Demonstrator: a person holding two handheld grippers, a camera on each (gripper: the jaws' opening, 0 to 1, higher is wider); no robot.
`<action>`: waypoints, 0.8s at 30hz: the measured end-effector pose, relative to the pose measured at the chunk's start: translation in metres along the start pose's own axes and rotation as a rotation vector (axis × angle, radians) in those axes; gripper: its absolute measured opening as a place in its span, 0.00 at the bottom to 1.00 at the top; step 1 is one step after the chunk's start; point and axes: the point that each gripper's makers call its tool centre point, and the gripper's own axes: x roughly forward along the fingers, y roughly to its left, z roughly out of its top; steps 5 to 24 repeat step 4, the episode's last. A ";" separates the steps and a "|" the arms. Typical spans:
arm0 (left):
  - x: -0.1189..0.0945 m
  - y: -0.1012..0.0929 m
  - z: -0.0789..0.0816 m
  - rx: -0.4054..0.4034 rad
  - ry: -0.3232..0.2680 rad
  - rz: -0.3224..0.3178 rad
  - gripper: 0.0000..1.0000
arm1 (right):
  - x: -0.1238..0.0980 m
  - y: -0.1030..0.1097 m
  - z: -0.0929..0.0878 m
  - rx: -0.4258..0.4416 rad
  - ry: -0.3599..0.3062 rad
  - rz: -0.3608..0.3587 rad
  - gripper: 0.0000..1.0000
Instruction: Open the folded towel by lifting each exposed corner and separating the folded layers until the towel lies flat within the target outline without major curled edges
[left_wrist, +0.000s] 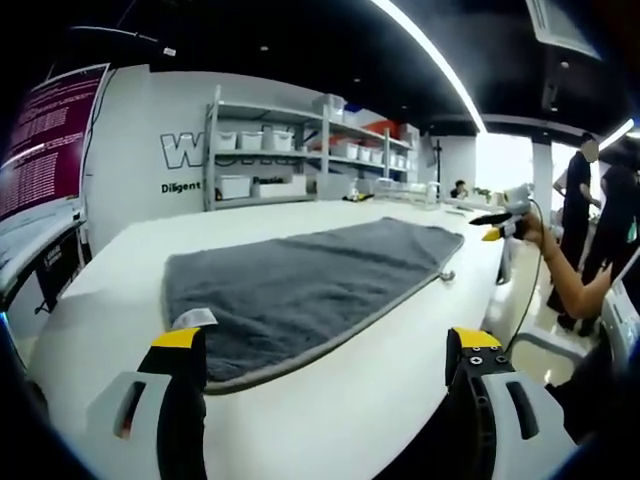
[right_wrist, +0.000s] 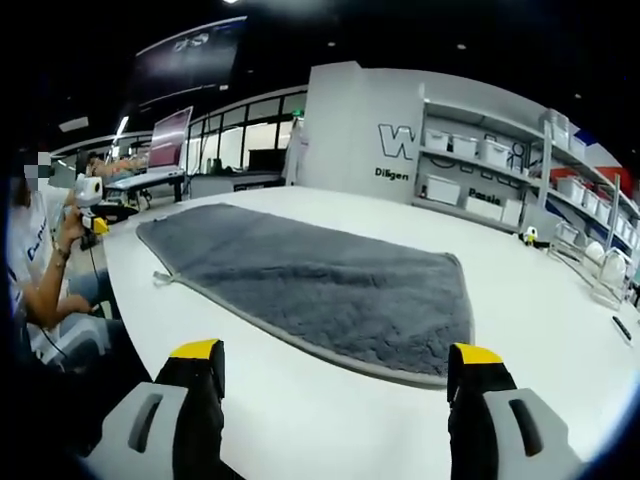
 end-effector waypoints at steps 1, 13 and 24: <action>0.001 -0.001 0.000 0.004 0.006 -0.003 0.98 | -0.001 0.000 -0.001 0.004 -0.002 0.000 0.93; 0.002 -0.002 0.000 0.003 0.008 -0.002 0.98 | -0.002 0.001 -0.004 0.010 0.004 0.000 0.93; 0.002 -0.002 0.000 0.003 0.008 -0.002 0.98 | -0.002 0.001 -0.004 0.010 0.004 0.000 0.93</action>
